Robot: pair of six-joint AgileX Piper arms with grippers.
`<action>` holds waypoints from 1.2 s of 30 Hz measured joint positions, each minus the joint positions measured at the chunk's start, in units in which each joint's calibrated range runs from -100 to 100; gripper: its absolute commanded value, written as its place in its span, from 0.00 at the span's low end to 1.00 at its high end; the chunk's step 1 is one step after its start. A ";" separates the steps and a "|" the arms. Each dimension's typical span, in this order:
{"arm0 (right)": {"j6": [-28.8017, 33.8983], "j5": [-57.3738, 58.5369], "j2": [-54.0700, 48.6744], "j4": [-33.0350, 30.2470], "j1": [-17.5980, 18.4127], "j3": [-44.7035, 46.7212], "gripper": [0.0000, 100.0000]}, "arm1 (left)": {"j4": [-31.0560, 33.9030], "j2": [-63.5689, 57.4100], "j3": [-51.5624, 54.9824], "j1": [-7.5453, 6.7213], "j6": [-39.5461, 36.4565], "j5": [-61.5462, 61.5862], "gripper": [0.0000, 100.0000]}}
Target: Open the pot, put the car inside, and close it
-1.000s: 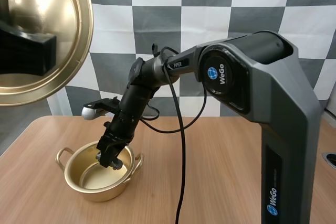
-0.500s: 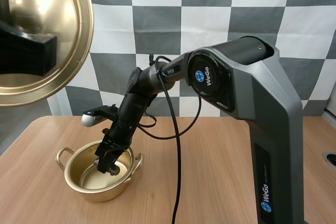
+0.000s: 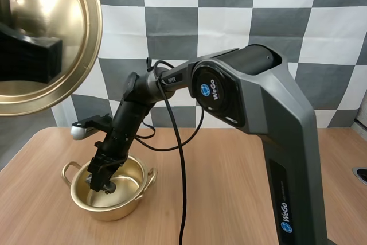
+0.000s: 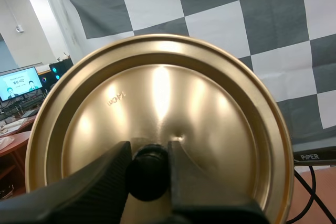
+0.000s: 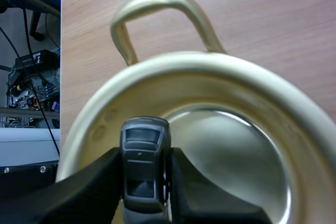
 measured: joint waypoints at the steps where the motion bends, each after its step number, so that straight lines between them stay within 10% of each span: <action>1: 0.38 -0.22 0.00 0.00 0.31 0.00 0.00 | 0.00 0.00 0.00 0.00 0.00 0.00 0.00; 20: 6.61 -7.58 0.00 -3.63 0.52 0.00 0.02 | 0.00 0.00 0.00 0.00 0.00 0.00 0.00; 27: 8.15 -7.97 0.00 -7.53 0.52 0.00 0.95 | 0.00 0.00 0.00 0.00 0.00 0.00 0.00; 36: 8.15 -7.97 0.00 -8.38 0.52 0.00 1.00 | -0.10 0.00 0.00 0.00 0.00 0.00 0.00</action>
